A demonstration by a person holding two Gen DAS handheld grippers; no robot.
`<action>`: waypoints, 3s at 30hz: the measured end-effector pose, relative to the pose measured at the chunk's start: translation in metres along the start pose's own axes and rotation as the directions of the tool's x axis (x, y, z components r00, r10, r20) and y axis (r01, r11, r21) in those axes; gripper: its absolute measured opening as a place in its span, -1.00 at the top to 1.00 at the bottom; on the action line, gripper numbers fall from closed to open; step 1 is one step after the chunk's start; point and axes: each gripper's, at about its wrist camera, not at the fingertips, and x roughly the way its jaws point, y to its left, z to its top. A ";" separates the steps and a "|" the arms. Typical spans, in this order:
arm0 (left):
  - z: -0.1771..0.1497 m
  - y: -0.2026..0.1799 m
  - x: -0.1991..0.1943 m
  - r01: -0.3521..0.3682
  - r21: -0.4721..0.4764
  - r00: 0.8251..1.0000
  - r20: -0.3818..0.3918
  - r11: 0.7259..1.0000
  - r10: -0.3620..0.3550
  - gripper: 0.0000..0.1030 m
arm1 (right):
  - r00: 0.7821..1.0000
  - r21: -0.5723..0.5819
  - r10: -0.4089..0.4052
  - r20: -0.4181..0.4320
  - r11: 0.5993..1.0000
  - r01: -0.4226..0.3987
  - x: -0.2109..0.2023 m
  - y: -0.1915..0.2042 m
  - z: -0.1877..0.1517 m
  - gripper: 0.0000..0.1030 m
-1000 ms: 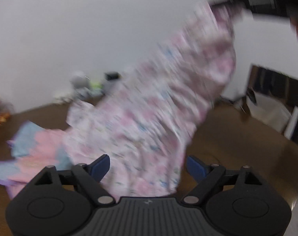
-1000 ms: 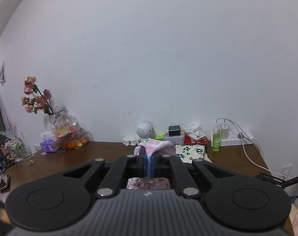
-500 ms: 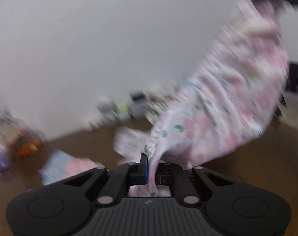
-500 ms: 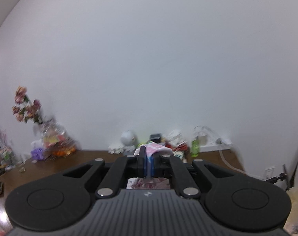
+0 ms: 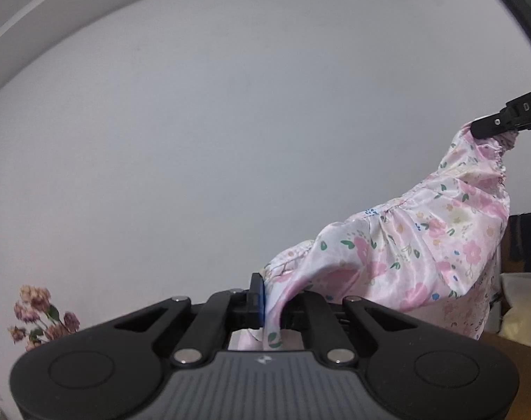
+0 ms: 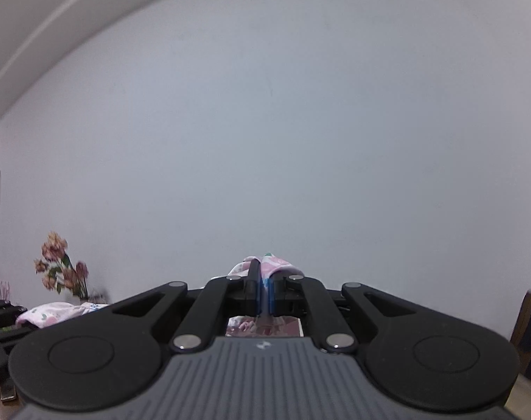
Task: Fold clothes
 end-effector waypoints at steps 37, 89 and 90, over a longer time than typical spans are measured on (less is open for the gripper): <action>-0.292 -0.013 0.378 0.035 -0.189 0.768 -0.624 0.981 -0.147 -0.63 | 0.759 0.035 -0.117 -0.641 0.983 0.180 0.403 -0.081 -0.343 -0.59; -0.318 0.055 0.357 -0.345 -0.208 0.691 -0.717 0.915 0.097 -0.65 | 0.635 0.014 0.207 -0.744 0.955 -0.296 0.206 -0.023 -0.338 -0.26; -0.314 0.059 0.348 -0.348 -0.198 0.697 -0.709 0.917 0.111 -0.66 | 0.629 0.011 0.207 -0.749 0.954 -0.301 0.192 -0.023 -0.339 -0.26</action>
